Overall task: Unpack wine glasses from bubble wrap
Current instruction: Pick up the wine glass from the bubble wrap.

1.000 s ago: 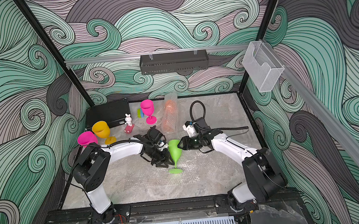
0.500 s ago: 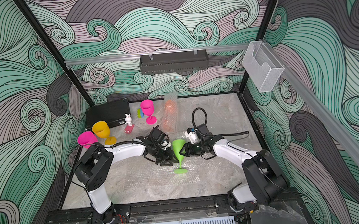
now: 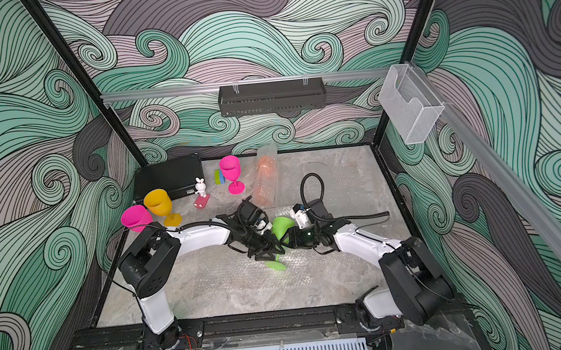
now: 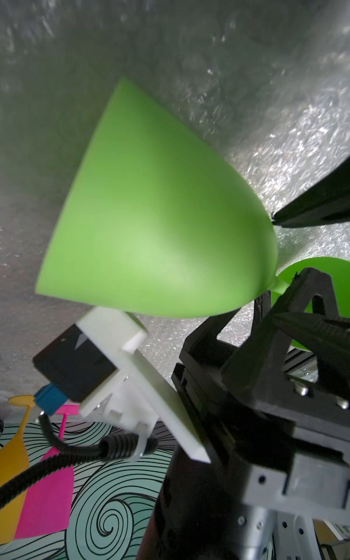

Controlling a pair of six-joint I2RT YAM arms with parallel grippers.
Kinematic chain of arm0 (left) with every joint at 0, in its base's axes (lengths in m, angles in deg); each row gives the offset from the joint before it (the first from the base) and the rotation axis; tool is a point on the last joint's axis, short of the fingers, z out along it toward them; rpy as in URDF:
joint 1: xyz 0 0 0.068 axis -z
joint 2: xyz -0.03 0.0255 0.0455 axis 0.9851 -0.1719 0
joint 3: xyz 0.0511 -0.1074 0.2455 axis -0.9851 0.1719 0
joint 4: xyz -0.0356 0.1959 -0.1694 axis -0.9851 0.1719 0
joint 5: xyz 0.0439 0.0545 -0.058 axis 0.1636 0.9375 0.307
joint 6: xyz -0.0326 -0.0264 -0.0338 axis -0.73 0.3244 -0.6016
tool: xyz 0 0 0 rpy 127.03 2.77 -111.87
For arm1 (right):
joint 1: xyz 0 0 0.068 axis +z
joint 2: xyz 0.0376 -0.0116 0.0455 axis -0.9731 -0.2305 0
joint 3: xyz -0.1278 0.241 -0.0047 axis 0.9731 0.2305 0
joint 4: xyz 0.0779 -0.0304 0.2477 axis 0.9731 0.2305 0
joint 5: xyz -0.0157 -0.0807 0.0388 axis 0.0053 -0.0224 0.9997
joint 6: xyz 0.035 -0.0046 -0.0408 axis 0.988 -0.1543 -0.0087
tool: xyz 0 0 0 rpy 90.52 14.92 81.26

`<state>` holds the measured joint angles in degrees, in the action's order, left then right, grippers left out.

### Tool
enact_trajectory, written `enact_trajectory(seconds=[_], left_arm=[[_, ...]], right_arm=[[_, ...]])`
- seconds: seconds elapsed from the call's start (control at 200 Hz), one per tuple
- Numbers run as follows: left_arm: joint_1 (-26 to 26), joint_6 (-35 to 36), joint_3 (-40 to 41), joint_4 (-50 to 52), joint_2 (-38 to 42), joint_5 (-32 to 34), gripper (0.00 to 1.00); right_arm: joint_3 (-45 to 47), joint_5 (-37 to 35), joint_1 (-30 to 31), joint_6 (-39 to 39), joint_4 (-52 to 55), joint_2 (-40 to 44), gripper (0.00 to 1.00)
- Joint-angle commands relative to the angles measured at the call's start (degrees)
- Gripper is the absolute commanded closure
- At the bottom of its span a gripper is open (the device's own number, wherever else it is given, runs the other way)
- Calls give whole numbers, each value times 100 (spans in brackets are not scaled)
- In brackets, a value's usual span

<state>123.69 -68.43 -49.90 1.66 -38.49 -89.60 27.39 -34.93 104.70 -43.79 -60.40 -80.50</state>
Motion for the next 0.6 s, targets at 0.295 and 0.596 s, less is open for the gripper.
enact_trajectory(seconds=[0.295,0.596], left_arm=[[139,392,-431,683,-271,154,69],[141,709,-573,925,-151,188,85]], right_arm=[[10,-76,25,46,-149,243,51],[-181,-237,18,-183,466,835,50]])
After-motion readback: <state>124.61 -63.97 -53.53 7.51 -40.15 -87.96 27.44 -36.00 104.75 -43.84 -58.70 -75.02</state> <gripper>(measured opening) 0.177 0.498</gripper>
